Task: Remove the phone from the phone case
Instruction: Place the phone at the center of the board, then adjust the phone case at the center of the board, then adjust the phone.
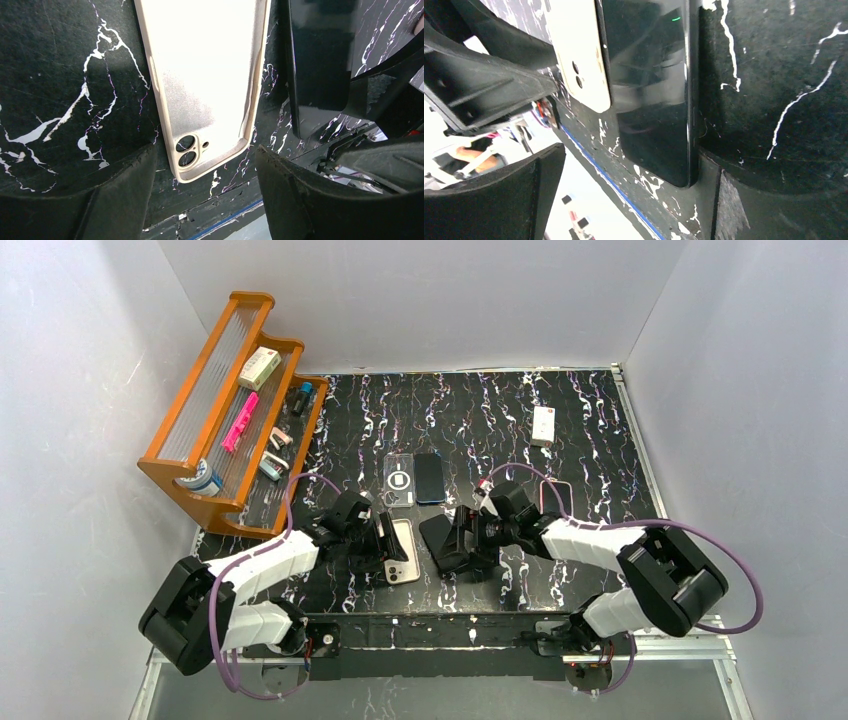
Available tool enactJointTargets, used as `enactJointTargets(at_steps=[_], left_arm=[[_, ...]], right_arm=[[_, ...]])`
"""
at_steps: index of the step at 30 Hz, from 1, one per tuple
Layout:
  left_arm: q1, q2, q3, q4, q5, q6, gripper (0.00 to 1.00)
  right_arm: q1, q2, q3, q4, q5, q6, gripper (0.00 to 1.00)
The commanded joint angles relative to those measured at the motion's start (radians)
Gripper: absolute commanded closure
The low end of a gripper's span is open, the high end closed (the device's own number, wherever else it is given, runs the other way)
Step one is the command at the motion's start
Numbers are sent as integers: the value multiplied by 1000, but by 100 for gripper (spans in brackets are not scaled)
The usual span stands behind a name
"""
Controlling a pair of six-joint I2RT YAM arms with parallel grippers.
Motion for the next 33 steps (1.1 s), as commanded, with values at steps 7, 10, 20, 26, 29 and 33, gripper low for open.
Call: enactJointTargets(at_steps=[7, 10, 20, 26, 29, 33], left_arm=[[1, 58, 11, -4, -115, 23, 29], [1, 77, 29, 8, -138, 31, 29], [12, 212, 93, 107, -160, 47, 34], [18, 204, 144, 21, -244, 76, 34], [18, 153, 119, -9, -266, 71, 34], [17, 81, 41, -9, -255, 31, 33]], right_arm=[[88, 71, 107, -197, -2, -208, 3], [110, 97, 143, -191, 16, -211, 4], [114, 168, 195, -130, 45, -202, 3], [114, 162, 192, -146, 71, -213, 1], [114, 157, 204, -201, 107, -249, 1], [112, 151, 211, -273, 171, -292, 1]])
